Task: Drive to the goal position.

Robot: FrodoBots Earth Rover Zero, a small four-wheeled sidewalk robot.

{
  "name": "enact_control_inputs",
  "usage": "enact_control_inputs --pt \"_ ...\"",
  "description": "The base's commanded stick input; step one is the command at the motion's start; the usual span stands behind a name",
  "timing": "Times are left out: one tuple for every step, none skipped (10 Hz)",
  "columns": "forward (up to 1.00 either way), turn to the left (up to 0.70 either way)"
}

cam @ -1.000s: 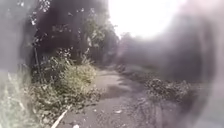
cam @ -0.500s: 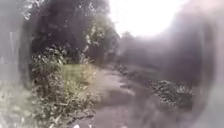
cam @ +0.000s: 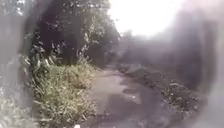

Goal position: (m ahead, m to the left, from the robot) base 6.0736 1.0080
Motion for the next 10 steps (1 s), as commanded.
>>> enact_control_inputs --pt "0.7 0.0" --pt "0.7 0.0" --pt "0.7 0.0" --pt "0.7 0.0" --pt "0.7 0.0" --pt "0.7 0.0" --pt "0.7 0.0" --pt "0.7 0.0" --pt "0.7 0.0" --pt "0.7 0.35"
